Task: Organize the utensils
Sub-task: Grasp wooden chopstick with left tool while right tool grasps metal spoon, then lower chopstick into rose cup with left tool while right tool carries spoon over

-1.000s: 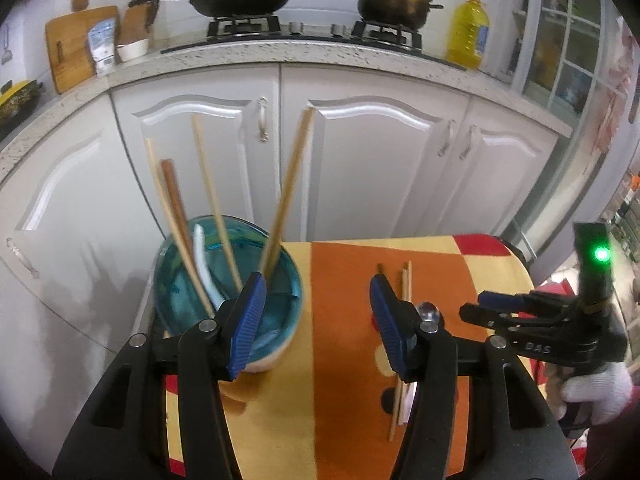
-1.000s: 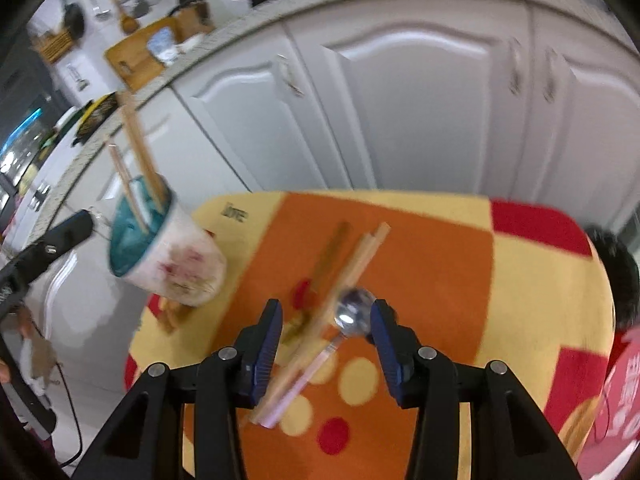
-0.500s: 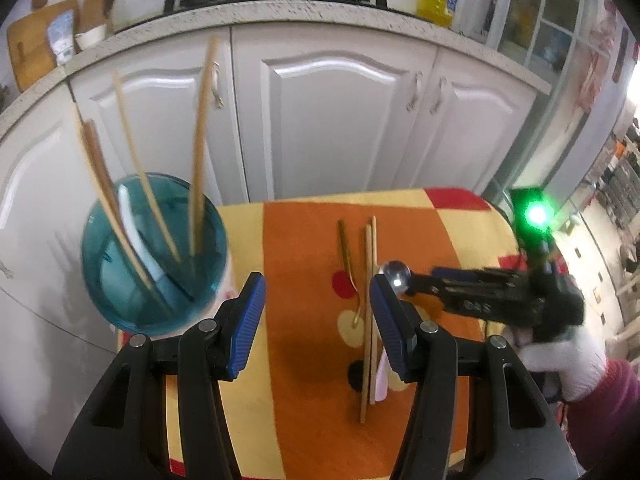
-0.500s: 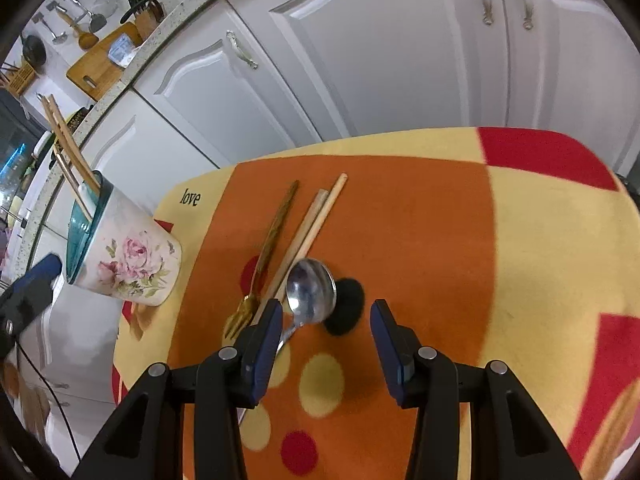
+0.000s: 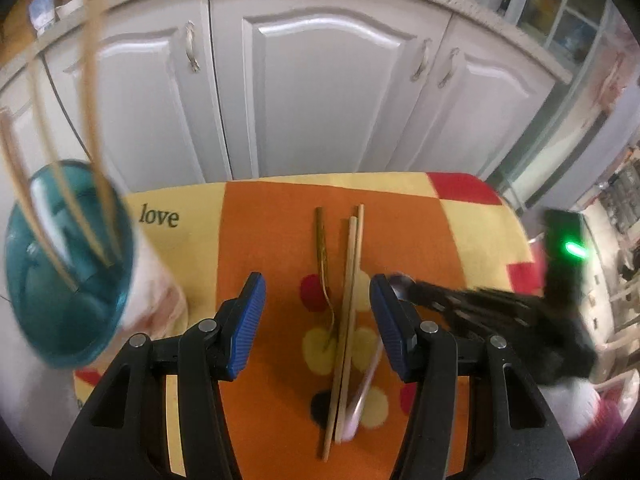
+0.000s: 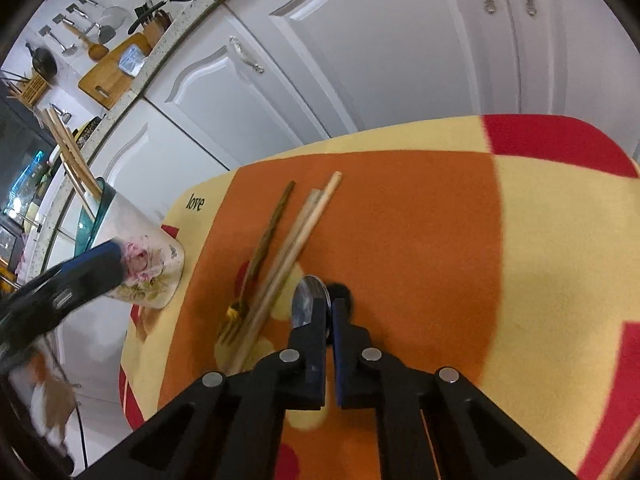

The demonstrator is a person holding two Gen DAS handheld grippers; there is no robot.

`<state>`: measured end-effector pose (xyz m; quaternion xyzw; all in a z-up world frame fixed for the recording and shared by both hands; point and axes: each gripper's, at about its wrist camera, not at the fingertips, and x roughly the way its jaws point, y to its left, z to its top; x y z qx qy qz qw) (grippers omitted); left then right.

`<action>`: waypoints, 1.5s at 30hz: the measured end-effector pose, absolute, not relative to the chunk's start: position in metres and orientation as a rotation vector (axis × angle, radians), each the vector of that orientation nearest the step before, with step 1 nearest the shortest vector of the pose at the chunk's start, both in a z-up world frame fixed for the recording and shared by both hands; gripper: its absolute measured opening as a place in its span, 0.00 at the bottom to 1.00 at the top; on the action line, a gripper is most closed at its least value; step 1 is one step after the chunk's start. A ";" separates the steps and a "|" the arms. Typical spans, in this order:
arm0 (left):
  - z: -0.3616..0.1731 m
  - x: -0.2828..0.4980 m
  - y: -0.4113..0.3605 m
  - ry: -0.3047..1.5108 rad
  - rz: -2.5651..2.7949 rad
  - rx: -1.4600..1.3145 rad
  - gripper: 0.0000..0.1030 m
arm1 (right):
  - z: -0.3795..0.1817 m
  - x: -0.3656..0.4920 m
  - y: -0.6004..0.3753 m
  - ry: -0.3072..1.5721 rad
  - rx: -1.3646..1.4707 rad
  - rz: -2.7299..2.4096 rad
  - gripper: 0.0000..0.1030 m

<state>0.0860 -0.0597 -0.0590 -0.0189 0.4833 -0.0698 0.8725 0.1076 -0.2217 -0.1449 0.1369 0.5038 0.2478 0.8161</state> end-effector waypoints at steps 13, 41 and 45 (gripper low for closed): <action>-0.117 0.174 -0.083 1.145 -0.049 -0.011 0.43 | -0.139 0.093 -0.264 1.065 0.398 0.528 0.11; -0.056 0.116 -0.048 1.034 -0.266 -0.193 0.05 | -0.096 0.069 -0.227 0.922 0.150 0.577 0.02; -0.035 0.088 -0.039 0.989 -0.302 -0.201 0.05 | -0.072 0.061 -0.231 0.875 0.116 0.569 0.03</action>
